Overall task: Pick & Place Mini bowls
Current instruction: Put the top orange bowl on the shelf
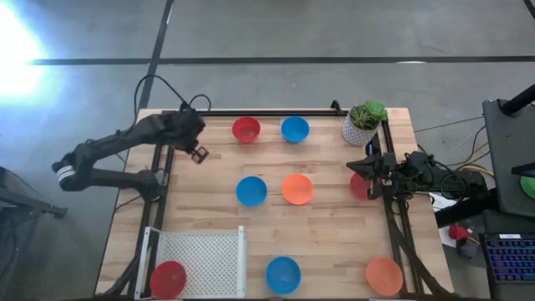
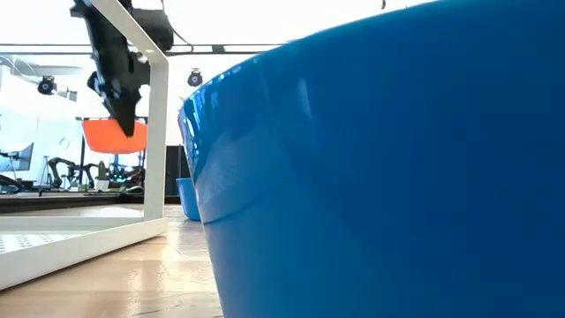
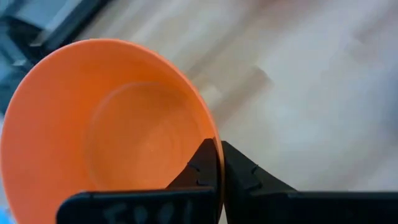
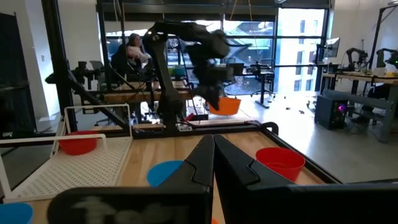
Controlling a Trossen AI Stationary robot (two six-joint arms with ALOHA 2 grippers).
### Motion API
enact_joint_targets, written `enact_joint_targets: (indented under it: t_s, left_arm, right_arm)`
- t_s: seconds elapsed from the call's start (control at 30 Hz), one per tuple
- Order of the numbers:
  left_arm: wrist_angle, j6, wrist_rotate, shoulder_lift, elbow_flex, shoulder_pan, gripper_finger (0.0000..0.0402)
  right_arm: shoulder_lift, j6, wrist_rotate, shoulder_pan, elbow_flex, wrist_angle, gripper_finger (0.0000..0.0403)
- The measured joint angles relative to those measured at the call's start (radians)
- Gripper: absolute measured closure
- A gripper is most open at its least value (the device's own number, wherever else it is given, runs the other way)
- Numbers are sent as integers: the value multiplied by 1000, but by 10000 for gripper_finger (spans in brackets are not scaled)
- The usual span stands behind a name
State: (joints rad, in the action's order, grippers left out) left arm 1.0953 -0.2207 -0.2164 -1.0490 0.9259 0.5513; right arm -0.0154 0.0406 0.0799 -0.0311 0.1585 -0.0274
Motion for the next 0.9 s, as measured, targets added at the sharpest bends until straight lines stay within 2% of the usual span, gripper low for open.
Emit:
enact_joint_targets:
  t_s: [0.1,0.3,0.7,0.9]
  left_arm:
    - [79,-53,11,24,23,-105,401]
    - [139,-196,6,26,44,-344,401]
    - [138,-511,-11,-45,76,-868,401]
    - [79,-612,-23,-128,86,-1098,401]
  right_arm:
    - [0,0,0,0,0,0,394]
    - [0,0,0,0,0,1,394]
    - [0,-17,1,0,0,1,394]
    - [0,-17,1,0,0,1,394]
